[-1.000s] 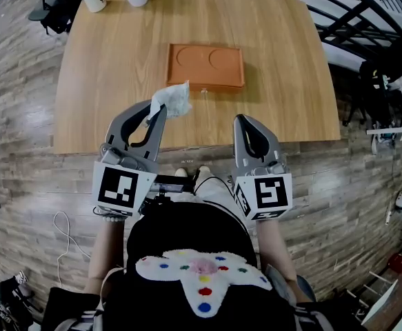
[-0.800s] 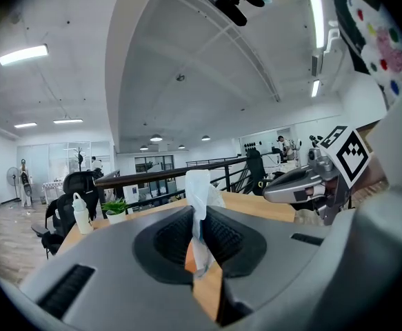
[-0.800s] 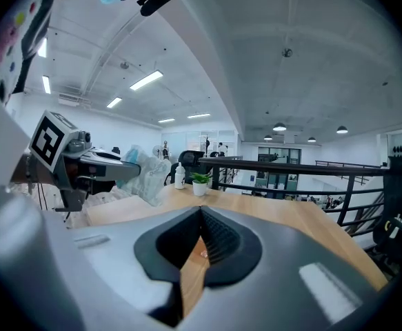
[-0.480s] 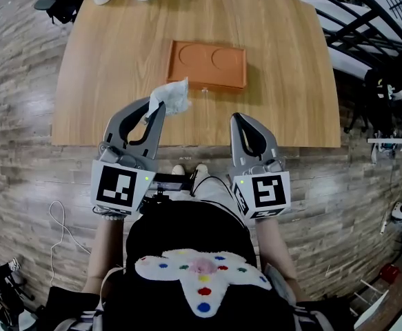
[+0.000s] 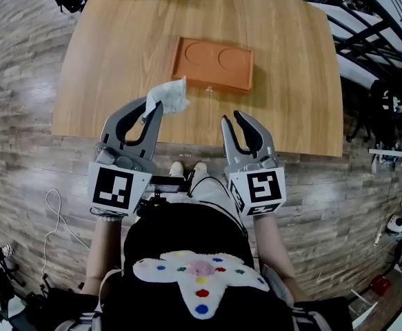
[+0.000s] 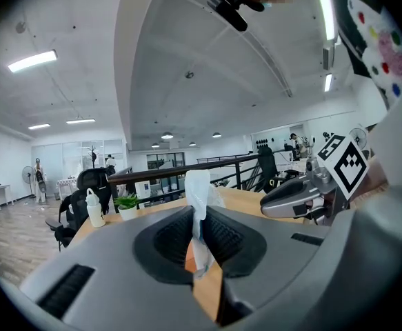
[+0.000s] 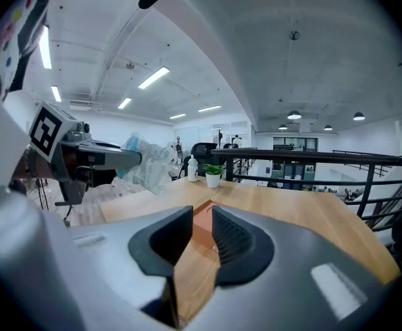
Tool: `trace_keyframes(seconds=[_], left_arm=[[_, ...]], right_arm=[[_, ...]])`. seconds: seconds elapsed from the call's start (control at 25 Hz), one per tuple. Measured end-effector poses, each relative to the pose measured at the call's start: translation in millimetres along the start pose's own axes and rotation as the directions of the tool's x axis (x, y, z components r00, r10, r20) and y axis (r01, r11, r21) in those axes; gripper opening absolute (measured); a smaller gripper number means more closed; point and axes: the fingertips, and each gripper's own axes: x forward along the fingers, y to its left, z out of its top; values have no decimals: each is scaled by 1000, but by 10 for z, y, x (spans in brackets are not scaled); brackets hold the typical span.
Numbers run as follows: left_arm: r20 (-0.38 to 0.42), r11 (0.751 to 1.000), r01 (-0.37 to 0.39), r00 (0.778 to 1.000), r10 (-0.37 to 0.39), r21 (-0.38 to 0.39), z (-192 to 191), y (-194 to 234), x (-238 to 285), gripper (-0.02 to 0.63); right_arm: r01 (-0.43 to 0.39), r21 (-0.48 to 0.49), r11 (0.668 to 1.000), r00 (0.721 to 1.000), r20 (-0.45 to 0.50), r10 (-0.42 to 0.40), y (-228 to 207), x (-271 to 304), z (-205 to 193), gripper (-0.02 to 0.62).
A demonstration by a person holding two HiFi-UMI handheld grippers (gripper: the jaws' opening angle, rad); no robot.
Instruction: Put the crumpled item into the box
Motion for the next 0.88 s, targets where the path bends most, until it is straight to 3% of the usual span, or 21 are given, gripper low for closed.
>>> trace_keyframes(seconds=[0.48,0.88], left_arm=[[-37,994,-100,994,99,-40,-153,189,-120,41],[-63,986,-159,986,156,-56,-303,322,-123,41]], right_arm=[[-15,-4,1000,999,-41,15,-45,425,-313,81],[-35,-6,999,991,-133,34,-105,824,-732,81]])
